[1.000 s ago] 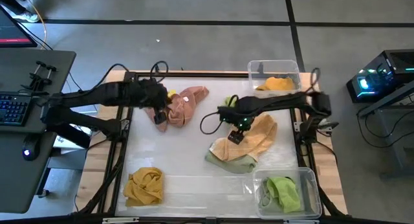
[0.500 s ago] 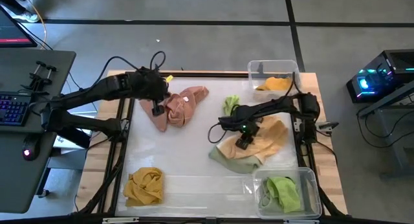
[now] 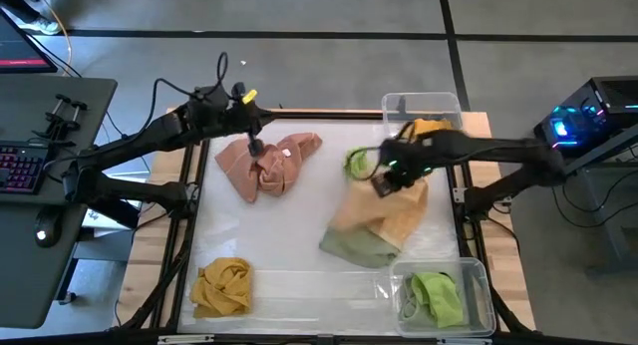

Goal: Sort towels by color in basket
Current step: Put the yellow patterned towel into the top transparent bin

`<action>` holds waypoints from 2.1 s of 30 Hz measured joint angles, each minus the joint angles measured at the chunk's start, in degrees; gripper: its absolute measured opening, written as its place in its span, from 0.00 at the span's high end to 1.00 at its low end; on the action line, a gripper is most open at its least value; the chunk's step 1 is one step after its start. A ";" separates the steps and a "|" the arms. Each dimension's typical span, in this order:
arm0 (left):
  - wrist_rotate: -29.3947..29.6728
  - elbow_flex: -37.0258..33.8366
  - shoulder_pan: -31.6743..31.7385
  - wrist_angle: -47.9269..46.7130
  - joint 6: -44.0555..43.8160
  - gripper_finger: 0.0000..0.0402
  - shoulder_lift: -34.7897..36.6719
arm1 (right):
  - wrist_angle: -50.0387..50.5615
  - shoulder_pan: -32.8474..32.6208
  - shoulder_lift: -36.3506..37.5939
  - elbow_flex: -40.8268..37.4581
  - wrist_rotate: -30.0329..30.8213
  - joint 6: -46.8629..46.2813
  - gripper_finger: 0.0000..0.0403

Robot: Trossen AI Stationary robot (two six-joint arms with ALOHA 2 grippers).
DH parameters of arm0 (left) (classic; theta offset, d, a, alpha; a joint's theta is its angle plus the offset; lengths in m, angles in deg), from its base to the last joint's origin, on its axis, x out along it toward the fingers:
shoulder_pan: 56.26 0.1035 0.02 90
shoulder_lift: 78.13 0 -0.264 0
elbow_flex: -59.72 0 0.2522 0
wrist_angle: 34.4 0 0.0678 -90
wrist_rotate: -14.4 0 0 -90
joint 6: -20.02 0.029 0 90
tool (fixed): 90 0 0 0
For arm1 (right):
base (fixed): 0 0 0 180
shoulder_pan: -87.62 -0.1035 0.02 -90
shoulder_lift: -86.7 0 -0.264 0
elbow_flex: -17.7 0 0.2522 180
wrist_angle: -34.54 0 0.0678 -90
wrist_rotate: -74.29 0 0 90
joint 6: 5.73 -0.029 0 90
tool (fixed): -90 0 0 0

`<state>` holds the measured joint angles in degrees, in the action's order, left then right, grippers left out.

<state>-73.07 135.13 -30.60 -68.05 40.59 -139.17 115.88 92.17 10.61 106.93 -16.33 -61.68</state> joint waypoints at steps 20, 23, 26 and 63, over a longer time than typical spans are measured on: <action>-2.93 0.04 0.21 16.85 -7.82 0.96 -2.01 | -5.26 12.20 9.12 37.01 44.49 37.89 0.98; -2.91 0.04 0.21 17.97 -8.09 0.96 -1.98 | -0.18 16.91 8.98 35.49 40.76 35.78 0.98; -2.89 0.04 0.21 18.11 -8.06 0.96 -1.98 | 4.19 22.60 8.69 30.94 34.15 32.47 0.98; -3.85 0.09 0.25 20.20 -12.41 0.96 -4.13 | -0.04 45.30 -0.65 -2.65 14.06 39.73 0.70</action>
<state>-76.92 135.21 -30.35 -47.85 28.18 -143.29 115.84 137.47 9.97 104.28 -2.26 -21.95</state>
